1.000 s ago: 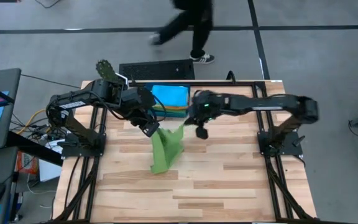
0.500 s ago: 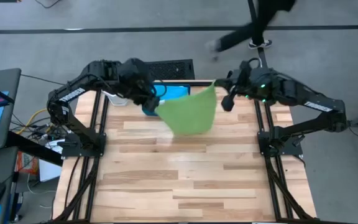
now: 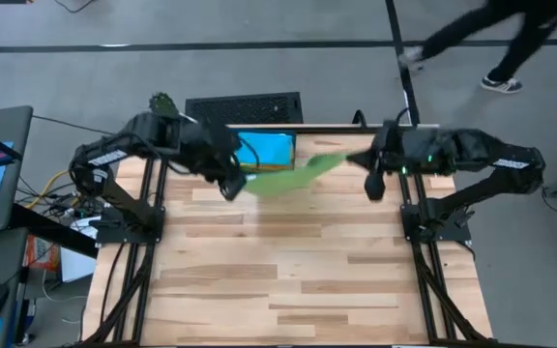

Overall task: Fold microfiber towels
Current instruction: Fold the green towel

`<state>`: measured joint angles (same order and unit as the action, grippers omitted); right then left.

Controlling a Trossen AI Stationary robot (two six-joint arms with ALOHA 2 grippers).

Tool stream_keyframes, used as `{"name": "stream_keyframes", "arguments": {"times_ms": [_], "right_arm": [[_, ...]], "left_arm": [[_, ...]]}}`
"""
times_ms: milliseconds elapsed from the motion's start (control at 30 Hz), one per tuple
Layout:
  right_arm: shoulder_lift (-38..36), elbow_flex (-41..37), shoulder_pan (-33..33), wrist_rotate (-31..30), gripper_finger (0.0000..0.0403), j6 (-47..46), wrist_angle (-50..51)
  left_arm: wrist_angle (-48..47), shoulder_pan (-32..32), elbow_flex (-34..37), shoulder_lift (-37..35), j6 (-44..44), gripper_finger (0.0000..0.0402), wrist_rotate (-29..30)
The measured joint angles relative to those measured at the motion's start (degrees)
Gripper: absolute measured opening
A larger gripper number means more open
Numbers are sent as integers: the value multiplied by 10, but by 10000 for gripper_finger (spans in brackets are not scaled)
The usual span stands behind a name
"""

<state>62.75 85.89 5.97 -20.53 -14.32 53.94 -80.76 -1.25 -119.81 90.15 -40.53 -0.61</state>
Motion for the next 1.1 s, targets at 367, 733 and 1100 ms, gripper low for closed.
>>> {"name": "stream_keyframes", "arguments": {"times_ms": [367, 733, 1100], "right_arm": [[125, 0, 330, -142, 3, -370, 125], [344, 0, 431, -104, 3, -587, 61], [401, 0, 394, -34, 3, -578, 71]], "left_arm": [[103, 205, 163, 0, -132, 0, 60], [324, 310, 389, 0, -215, 0, 51], [409, 300, 540, 0, -238, 0, 33]]}}
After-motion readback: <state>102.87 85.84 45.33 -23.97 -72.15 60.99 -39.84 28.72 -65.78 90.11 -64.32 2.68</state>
